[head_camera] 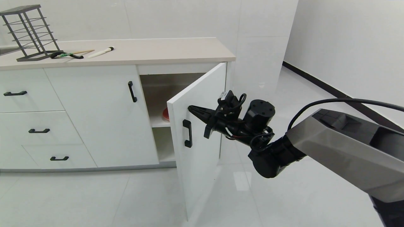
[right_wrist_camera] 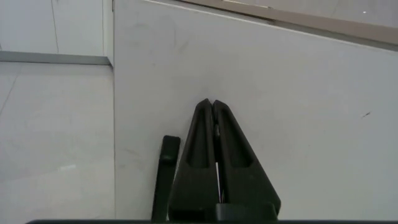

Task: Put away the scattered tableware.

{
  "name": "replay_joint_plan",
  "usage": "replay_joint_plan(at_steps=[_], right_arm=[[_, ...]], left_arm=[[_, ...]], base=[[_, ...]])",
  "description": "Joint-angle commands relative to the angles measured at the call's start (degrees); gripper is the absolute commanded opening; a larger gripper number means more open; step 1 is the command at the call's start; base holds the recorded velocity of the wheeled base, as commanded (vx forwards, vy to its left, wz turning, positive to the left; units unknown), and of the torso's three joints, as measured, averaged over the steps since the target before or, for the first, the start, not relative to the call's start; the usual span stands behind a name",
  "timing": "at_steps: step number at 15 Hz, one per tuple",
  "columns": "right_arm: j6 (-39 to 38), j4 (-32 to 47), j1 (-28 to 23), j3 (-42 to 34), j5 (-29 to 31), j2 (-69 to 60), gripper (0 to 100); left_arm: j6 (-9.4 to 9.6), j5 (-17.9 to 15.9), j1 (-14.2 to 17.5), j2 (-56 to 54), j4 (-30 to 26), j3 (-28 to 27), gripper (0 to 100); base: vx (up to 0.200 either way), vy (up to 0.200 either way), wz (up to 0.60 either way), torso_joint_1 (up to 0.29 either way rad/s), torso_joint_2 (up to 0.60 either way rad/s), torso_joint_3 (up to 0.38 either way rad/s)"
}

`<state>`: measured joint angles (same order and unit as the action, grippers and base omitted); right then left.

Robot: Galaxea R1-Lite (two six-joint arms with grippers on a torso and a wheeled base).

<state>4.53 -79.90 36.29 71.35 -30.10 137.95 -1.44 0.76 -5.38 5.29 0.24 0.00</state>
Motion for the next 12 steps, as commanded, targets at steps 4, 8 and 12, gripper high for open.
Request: replay_joint_plan(at_steps=[4,8,12], right_arm=[[0.0,0.0,0.1,0.3,0.0,0.7,0],[0.0,0.0,0.1,0.8,0.0,1.1,0],[0.1,-0.3,0.1,-1.2,0.0,0.0,0]], left_arm=[[0.03,0.1,-0.1,0.1,0.0,0.0,100],[0.03,0.0,-0.1,0.1,0.0,0.0,100],[-0.06,0.0,-0.2,0.1,0.0,0.0,100]], base=[[0.000,0.100,0.00,0.002,0.00,0.001],[0.000,0.000,0.00,0.000,0.00,0.000],[0.000,0.000,0.00,0.000,0.00,0.000]])
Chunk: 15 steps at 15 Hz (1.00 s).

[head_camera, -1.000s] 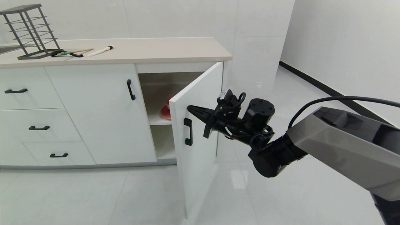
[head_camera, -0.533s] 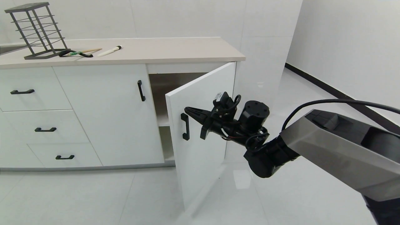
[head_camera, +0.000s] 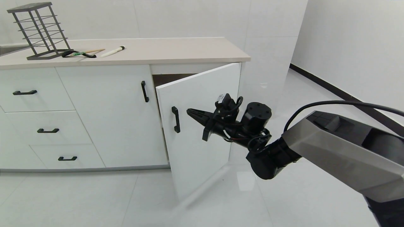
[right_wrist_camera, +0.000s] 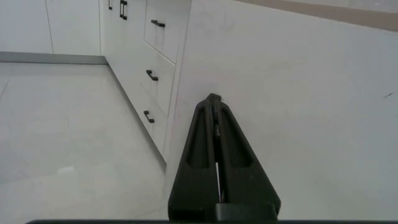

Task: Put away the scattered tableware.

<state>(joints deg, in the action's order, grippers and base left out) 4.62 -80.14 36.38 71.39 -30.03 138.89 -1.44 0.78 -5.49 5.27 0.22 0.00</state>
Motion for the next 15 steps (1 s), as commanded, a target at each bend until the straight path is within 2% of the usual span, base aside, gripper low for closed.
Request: replay_joint_plan(at_steps=[1,3,5,7,8,9,10,11,12,14,15], right_arm=[[0.0,-1.2,0.0,-3.7,-0.1,-2.7,0],[-0.1,-4.9,0.1,-16.5,-0.1,-10.6,0],[-1.8,-5.7,1.8,-32.2,0.1,-24.6,0],[-3.4,-5.7,2.3,-44.4,2.6,-39.7,0],[-4.9,-5.7,1.4,-50.7,4.4,-50.1,0],[-5.6,-5.6,-0.6,-53.6,4.8,-56.1,0],[-6.2,-5.1,-9.8,-58.2,4.1,-68.0,0],[-6.2,-5.1,-10.4,-58.4,4.0,-68.8,0],[-7.9,-1.7,-24.2,-61.9,0.5,-83.9,0],[-10.2,4.1,-33.7,-62.2,-0.4,-96.5,0],[-10.1,7.5,-35.2,-62.3,-0.4,-103.7,0]], left_arm=[[-0.06,0.0,0.0,0.1,0.0,0.0,100],[-0.06,0.1,0.0,0.1,0.0,0.0,100],[-0.06,0.0,0.0,0.1,0.0,0.0,100],[-0.06,0.0,0.0,0.1,0.0,0.0,100],[0.03,0.0,0.0,0.1,0.0,0.0,100],[0.03,0.0,0.0,0.1,0.0,0.0,100],[0.03,0.0,0.0,0.1,0.0,0.0,100],[0.03,0.0,0.0,0.1,0.0,0.0,100],[0.12,0.0,0.0,0.1,0.0,0.0,100],[0.12,0.0,0.0,0.1,0.0,0.0,100],[0.12,0.0,0.0,0.1,0.0,0.0,100]], base=[[0.000,0.000,0.00,0.000,0.00,0.000],[0.000,0.000,0.00,0.000,0.00,0.000],[0.000,0.000,0.00,0.000,0.00,0.000],[0.000,0.000,0.00,0.000,0.00,0.000],[0.000,0.000,0.00,0.000,0.00,0.000],[0.000,0.000,0.00,0.000,0.00,0.000],[0.000,0.000,0.00,0.000,0.00,0.000],[0.000,0.000,0.00,0.000,0.00,0.000],[0.000,0.000,0.00,0.000,0.00,0.000],[0.000,0.000,0.00,0.000,0.00,0.000],[0.000,0.000,0.00,0.000,0.00,0.000]])
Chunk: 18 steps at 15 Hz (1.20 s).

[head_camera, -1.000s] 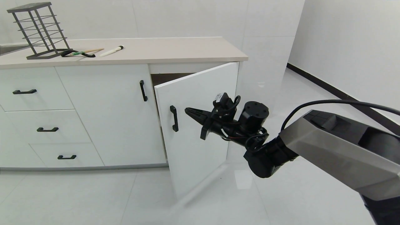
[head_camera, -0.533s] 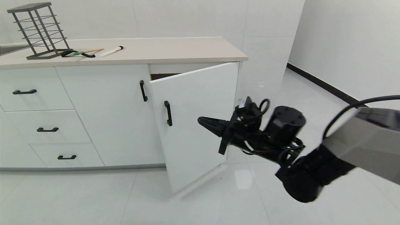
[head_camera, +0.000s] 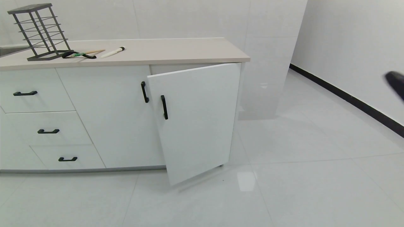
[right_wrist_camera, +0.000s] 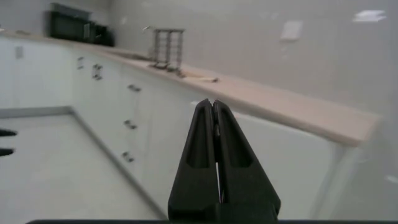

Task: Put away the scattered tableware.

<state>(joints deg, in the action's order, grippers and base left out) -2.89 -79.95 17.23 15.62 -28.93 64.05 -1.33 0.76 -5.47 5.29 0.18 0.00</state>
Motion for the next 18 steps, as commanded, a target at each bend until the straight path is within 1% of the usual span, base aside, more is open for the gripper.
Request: replay_joint_plan(at_steps=[1,4,5,7,8,10,12,13,14,15,16,17,18], right_arm=[[-2.5,11.0,-16.1,-6.9,-1.6,-35.7,0],[-2.4,23.3,-16.2,-8.4,-1.4,-49.9,0],[-2.4,25.8,-16.5,-9.4,-1.4,-52.5,0],[-2.0,33.7,-18.3,-12.8,-1.5,-59.1,0],[-0.7,38.5,-17.0,-15.2,-1.5,-61.9,0],[-0.2,43.5,-16.9,-15.6,-1.5,-62.4,0],[0.4,54.2,-17.0,-15.6,-0.3,-63.1,0],[0.7,65.6,-17.1,-15.6,6.5,-63.2,0],[1.7,75.4,-17.1,-15.6,15.4,-63.2,0],[3.4,81.3,-17.2,-14.3,23.7,-63.2,0],[3.6,81.6,-17.2,-14.6,26.9,-63.2,0],[3.6,80.2,-17.2,-15.5,28.9,-63.2,0],[3.3,80.2,-17.2,-15.5,28.8,-63.2,0]], left_arm=[[0.01,0.0,0.0,0.1,0.0,0.0,100],[0.01,0.0,0.0,0.1,0.0,0.0,100],[0.01,0.0,0.0,0.1,0.0,0.0,100],[0.01,0.0,0.0,0.1,0.0,0.0,100],[0.01,0.0,0.0,0.1,0.1,0.0,100],[-0.08,0.0,0.0,0.1,0.1,0.0,100],[-0.08,0.1,0.0,0.1,0.1,0.0,100],[0.01,0.0,0.0,0.1,0.0,0.0,100],[0.01,0.0,0.0,0.2,0.0,0.0,100],[0.01,0.0,0.0,0.1,0.0,0.0,100],[0.01,0.0,0.0,0.1,0.0,0.0,100],[0.10,0.0,0.0,0.1,0.0,0.0,100],[0.27,0.0,0.0,0.1,0.0,0.0,100]], base=[[0.000,0.000,0.00,0.000,0.00,0.000],[0.000,0.000,0.00,0.000,0.00,0.000],[0.000,0.000,0.00,0.000,0.00,0.000],[0.000,0.000,0.00,0.000,0.00,0.000],[0.000,0.000,0.00,0.000,0.00,0.000],[0.000,0.000,0.00,0.000,0.00,0.000],[0.000,0.000,0.00,0.000,0.00,0.000],[0.000,0.000,0.00,0.000,0.00,0.000],[0.000,0.000,0.00,0.000,0.00,0.000],[0.000,0.000,0.00,0.000,0.00,0.000],[0.000,0.000,0.00,0.000,0.00,0.000],[0.000,0.000,0.00,0.000,0.00,0.000],[0.000,0.000,0.00,0.000,0.00,0.000]])
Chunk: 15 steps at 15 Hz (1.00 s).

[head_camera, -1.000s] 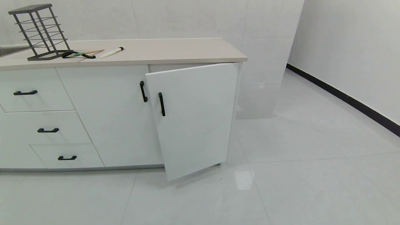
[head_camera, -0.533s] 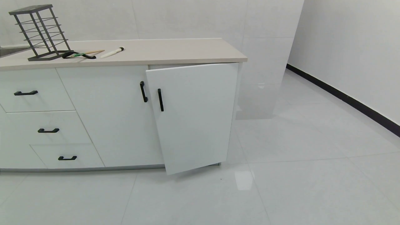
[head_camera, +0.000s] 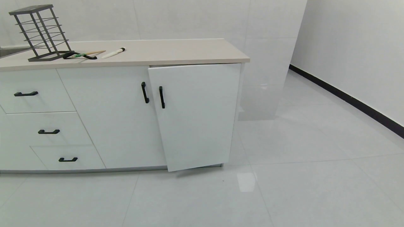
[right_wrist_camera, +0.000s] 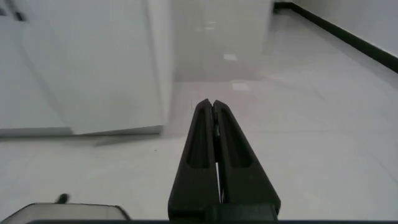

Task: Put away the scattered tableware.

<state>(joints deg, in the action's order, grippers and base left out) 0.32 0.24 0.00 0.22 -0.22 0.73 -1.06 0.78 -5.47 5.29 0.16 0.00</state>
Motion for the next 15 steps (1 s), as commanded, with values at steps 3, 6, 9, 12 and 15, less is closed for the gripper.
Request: replay_joint_plan(at_steps=[3,6,9,12,15], right_arm=[[-0.8,0.1,0.0,-0.1,-0.1,0.1,0],[-0.9,0.1,0.0,-0.1,-0.1,0.1,0],[-0.8,0.1,0.0,-0.1,0.0,0.2,0],[-0.8,0.1,0.0,-0.1,0.0,0.2,0],[-0.8,0.1,0.0,-0.1,0.1,0.2,0]], left_arm=[[0.88,-0.3,0.0,0.2,-0.1,0.0,100],[0.45,-0.3,0.0,0.2,-0.1,0.0,100],[0.45,-0.3,0.0,0.1,-0.1,0.0,100],[0.53,-0.3,0.0,0.1,-0.1,0.0,100],[0.53,-0.3,0.0,0.1,-0.1,0.0,100]], base=[[0.133,0.067,0.00,0.000,0.00,0.000],[0.200,0.000,0.00,0.005,0.00,0.004],[0.200,0.133,0.00,0.004,0.00,-0.001],[0.133,0.200,0.20,0.002,0.00,0.004],[0.000,0.200,0.60,0.005,0.01,0.001]])
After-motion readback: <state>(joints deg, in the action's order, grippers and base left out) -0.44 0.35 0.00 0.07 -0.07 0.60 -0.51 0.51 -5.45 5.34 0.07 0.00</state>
